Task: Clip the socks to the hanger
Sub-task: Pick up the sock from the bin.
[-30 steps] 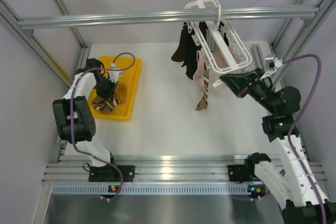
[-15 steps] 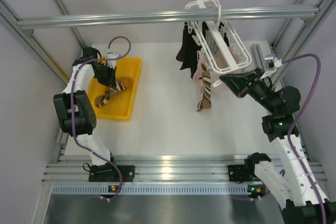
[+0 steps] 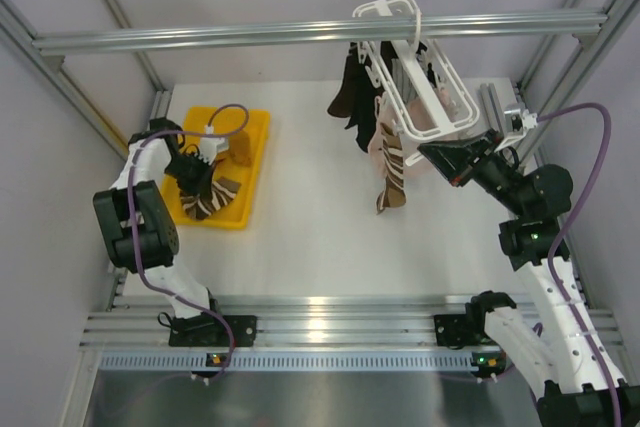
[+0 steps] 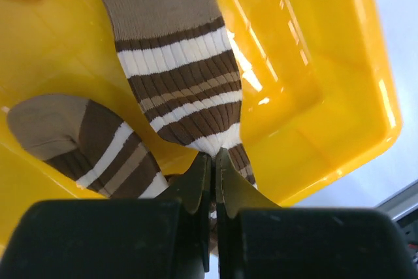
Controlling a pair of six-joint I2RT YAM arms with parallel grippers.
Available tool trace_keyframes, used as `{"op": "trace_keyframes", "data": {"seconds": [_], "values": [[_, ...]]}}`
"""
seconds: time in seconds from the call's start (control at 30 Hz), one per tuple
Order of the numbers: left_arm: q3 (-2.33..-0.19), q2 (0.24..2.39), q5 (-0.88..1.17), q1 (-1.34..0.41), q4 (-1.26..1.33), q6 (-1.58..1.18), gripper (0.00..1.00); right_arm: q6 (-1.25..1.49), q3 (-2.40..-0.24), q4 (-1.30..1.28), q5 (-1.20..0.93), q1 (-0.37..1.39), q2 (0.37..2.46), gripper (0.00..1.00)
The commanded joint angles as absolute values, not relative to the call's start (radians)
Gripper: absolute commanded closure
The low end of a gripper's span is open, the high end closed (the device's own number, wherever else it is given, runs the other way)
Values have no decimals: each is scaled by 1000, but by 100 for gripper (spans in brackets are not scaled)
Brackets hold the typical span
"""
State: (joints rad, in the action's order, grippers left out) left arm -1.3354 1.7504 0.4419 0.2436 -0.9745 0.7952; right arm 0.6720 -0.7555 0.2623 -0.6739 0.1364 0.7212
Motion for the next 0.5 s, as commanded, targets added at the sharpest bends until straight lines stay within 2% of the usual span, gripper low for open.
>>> {"op": "trace_keyframes", "data": {"seconds": [0.0, 0.13, 0.17, 0.23, 0.27, 0.47], "values": [[-1292, 1750, 374, 267, -985, 960, 100, 649, -801, 282, -678, 147, 721, 100], [-1278, 1769, 321, 275, -942, 982, 92, 647, -799, 278, -678, 147, 715, 100], [-1282, 1770, 319, 276, -936, 973, 82, 647, -799, 276, -677, 147, 716, 100], [-1310, 1769, 333, 275, -934, 971, 76, 644, -799, 273, -675, 147, 716, 100], [-1321, 1758, 342, 275, -937, 966, 68, 646, -799, 272, -675, 147, 715, 100], [-1367, 1694, 455, 259, -937, 919, 57, 647, -810, 270, -675, 147, 726, 100]]}}
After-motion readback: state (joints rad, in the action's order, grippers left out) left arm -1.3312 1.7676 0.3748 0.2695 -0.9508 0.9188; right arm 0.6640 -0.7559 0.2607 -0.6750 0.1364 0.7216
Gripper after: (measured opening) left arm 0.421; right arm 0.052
